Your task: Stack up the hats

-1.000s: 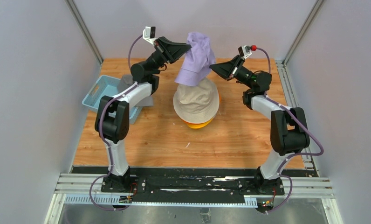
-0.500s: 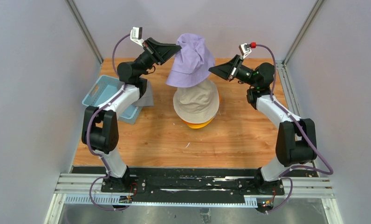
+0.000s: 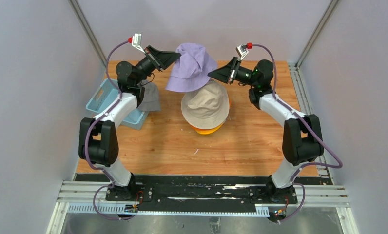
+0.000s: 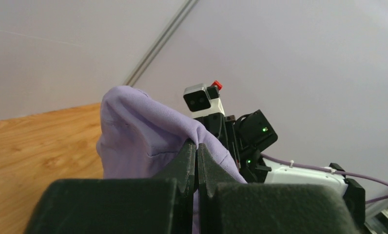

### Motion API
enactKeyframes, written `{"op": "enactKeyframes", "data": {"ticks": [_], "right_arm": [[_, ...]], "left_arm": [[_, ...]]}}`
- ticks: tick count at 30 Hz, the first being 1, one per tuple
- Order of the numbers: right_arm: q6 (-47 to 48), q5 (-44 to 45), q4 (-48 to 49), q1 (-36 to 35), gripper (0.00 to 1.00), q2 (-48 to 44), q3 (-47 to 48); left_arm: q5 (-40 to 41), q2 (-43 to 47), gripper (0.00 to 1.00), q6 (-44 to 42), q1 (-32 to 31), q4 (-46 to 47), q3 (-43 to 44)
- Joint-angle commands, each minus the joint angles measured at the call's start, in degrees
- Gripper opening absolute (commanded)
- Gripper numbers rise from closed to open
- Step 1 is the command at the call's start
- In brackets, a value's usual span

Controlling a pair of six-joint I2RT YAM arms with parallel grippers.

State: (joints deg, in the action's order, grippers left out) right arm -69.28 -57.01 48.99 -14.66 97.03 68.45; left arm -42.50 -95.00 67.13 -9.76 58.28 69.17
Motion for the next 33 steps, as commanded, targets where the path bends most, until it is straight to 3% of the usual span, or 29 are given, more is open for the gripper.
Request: {"op": "enactKeyframes", "data": {"ticks": [1,12,22,33], "right_arm": [[2.35,-0.99,-1.03,-2.33,0.00,1.98,3.92],[3.58,-1.57,-3.21,-3.81,0.01,4.29,6.73],[8.40,-1.69,-9.94,-3.14,0.01,-2.20,4.19],[13.73,-1.17,-16.91,-1.61,0.01,-12.36,-3.39]], "left_arm": [[-0.08,3.42,0.00,-6.24,1.57,-4.59,-1.58],[0.85,5.48,0.00,-12.28,2.38,-11.15,-4.29],[1.30,6.35,0.00,-12.61,2.38,-11.25,-8.77],[1.13,8.78,0.29,-12.80,0.33,-12.18,-10.77]]}}
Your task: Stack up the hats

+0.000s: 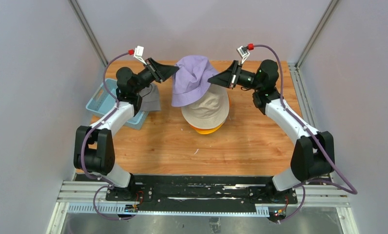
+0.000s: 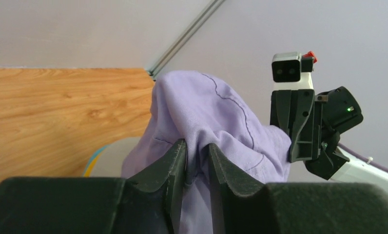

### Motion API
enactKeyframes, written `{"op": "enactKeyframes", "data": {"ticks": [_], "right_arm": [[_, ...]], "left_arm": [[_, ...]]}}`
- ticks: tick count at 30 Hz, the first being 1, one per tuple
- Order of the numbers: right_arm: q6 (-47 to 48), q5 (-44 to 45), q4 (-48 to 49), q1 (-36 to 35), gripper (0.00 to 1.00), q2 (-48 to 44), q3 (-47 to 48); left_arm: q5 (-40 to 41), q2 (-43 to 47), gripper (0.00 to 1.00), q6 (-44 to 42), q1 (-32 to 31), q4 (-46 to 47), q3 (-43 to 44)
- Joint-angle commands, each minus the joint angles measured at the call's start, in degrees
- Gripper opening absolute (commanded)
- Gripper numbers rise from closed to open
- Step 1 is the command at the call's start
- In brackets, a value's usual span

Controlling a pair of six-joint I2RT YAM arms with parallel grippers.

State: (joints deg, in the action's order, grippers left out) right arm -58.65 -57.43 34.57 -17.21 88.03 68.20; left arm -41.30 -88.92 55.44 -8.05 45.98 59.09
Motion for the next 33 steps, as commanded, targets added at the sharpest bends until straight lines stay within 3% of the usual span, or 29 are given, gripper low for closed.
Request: {"op": "enactKeyframes", "data": {"ticks": [1,16,25,33], "right_arm": [[3.56,-0.57,-3.01,1.14,0.01,-4.72,-4.44],[12.71,1.51,-14.24,7.11,0.01,-19.48,-19.75],[16.24,2.36,-16.26,10.31,0.00,-16.71,-23.20],[19.60,3.89,-18.41,12.53,0.01,-12.95,-23.07]], "left_arm": [[0.13,2.97,0.30,-1.43,-1.96,-0.43,-0.79],[4.69,9.91,0.46,-6.60,-9.50,-7.82,-5.95],[9.85,18.42,0.57,-13.42,-9.61,-20.93,-6.73],[11.37,17.25,0.58,-14.79,-9.60,-24.35,-6.10]]}}
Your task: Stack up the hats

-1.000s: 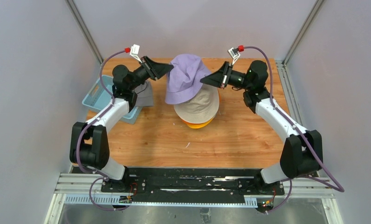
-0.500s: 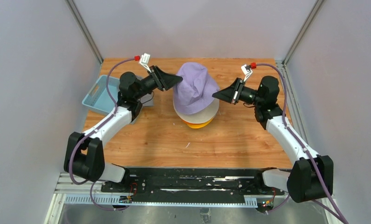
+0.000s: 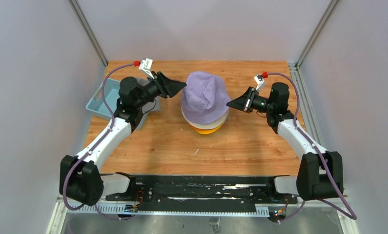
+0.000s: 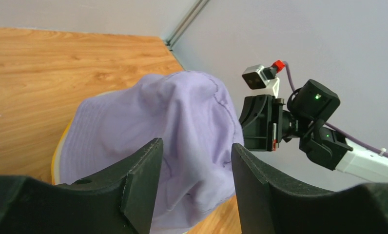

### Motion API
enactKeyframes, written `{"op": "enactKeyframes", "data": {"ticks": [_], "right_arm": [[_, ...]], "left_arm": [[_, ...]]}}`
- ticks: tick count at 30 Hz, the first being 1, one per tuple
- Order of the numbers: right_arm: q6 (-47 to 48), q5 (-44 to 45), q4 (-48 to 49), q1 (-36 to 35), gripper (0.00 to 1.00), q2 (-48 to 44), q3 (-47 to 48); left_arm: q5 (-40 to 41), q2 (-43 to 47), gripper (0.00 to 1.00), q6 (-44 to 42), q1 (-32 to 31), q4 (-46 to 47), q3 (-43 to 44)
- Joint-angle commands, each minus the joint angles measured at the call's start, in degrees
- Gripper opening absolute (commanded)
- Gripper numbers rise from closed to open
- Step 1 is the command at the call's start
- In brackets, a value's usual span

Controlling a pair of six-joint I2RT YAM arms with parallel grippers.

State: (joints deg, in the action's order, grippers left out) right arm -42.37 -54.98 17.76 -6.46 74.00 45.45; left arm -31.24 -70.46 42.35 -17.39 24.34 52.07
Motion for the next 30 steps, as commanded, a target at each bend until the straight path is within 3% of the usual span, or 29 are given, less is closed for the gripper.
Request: {"op": "enactKeyframes", "data": {"ticks": [1,17,30], "right_arm": [[3.53,1.33,-1.83,2.13,0.00,1.54,-0.08],[6.19,1.67,-4.86,3.91,0.00,15.40,7.52],[6.43,1.32,-3.97,3.91,0.01,18.96,10.29]], "left_arm": [[1.28,-1.80,0.59,-1.78,-0.28,-2.72,1.31],[4.24,-12.23,0.59,-1.98,-0.28,-3.14,8.09],[12.06,-11.89,0.59,-5.29,0.21,-8.01,5.63]]}}
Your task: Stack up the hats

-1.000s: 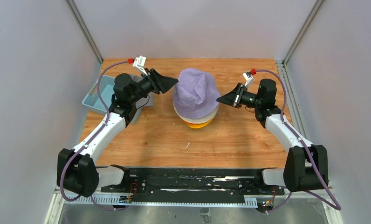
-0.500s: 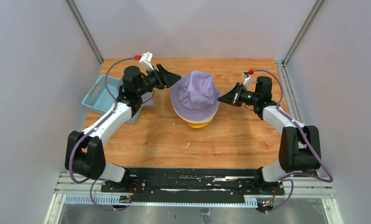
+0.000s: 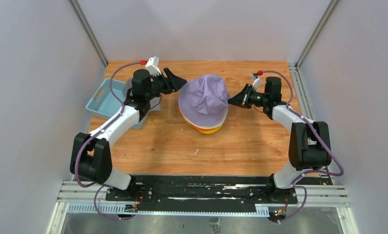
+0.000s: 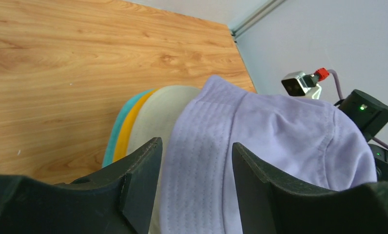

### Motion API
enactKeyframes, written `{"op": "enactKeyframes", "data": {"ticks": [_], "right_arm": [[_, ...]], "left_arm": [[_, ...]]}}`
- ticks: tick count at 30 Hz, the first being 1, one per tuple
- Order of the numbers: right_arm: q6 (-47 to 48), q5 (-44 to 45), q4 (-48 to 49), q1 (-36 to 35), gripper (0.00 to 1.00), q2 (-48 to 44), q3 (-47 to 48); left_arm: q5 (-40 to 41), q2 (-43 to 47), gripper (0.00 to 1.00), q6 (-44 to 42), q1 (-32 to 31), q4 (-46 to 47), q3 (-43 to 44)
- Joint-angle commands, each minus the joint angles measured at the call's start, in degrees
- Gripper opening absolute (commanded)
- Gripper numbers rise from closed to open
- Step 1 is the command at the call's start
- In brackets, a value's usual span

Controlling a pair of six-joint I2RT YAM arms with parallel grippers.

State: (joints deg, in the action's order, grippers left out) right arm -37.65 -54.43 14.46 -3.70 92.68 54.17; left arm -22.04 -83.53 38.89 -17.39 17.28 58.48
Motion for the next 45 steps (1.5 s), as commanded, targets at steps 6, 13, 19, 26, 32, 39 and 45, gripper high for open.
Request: {"op": "enactKeyframes", "data": {"ticks": [6,13,19,26,32,39,45], "right_arm": [[1.97,0.91,-0.92,1.09,0.00,-0.12,1.37],[2.05,0.87,-1.16,1.11,0.01,-0.66,1.37],[2.20,0.73,-1.56,1.07,0.01,-1.10,1.59],[2.79,0.80,-2.51,1.07,0.01,-1.33,1.85],[3.12,1.06,-2.73,1.07,0.01,-1.23,1.60],[4.26,2.13,-3.88,1.07,0.00,-0.67,1.77],[5.29,3.90,-4.87,1.11,0.01,-0.16,0.72]], "left_arm": [[-1.28,-0.39,0.60,2.02,2.37,6.16,-4.16],[-8.29,-3.77,0.61,4.08,2.89,13.33,-5.03],[-13.39,-7.38,0.61,7.90,2.89,19.90,-5.05],[-14.33,-8.54,0.44,9.50,2.89,23.40,-6.01],[-10.86,-7.37,0.06,7.20,3.04,20.63,-7.24],[-2.91,-6.86,0.00,1.18,3.15,11.17,-7.45],[2.33,-7.77,0.00,-2.91,3.28,4.27,-7.72]]}}
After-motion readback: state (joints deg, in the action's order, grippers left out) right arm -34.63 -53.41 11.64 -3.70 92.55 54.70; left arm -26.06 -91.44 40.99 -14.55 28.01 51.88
